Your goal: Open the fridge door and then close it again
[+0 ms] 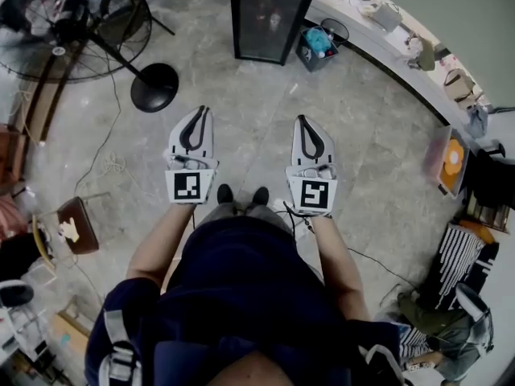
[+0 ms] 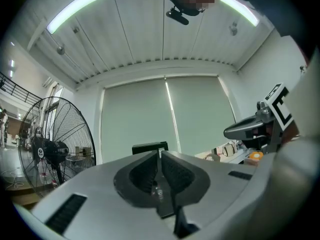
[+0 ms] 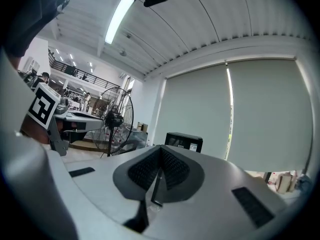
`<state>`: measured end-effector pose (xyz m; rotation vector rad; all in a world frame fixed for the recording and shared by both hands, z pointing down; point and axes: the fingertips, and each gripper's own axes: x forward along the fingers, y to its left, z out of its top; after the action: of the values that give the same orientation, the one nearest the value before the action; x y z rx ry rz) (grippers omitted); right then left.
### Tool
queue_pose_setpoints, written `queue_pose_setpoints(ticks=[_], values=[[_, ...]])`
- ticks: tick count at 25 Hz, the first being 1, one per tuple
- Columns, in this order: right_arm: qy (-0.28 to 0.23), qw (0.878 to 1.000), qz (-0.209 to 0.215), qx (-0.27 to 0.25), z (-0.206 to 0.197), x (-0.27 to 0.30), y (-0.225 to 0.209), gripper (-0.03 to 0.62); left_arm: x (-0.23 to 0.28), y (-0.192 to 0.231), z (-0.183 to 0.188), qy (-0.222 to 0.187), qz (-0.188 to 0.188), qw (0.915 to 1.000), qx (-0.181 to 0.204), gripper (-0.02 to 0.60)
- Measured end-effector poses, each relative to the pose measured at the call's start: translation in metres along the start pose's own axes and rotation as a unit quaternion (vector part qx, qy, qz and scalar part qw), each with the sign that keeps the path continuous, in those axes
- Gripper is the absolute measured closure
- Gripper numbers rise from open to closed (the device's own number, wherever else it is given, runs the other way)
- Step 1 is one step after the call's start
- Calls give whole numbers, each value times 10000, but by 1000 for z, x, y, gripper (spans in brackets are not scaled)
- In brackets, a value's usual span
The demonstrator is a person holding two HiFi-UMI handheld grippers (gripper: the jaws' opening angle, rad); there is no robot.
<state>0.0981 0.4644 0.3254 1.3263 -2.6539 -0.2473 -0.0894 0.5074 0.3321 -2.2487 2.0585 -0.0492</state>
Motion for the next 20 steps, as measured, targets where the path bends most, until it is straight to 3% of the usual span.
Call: queue_pose_setpoints(ticks=[6, 8, 13, 20], values=[[32, 10000, 28, 64, -2, 0, -4, 576, 4, -3, -1, 34, -91, 9999, -41, 541], [29, 10000, 47, 81, -3, 0, -6, 576, 6, -6, -2, 48, -162, 9998, -43, 424], [44, 10000, 69, 22, -2, 0, -8, 576, 9, -4, -4, 87, -138, 9997, -153, 313], [19, 9999, 95, 61, -2, 3, -23, 576, 22, -10, -2, -10, -240, 9997, -102, 268]])
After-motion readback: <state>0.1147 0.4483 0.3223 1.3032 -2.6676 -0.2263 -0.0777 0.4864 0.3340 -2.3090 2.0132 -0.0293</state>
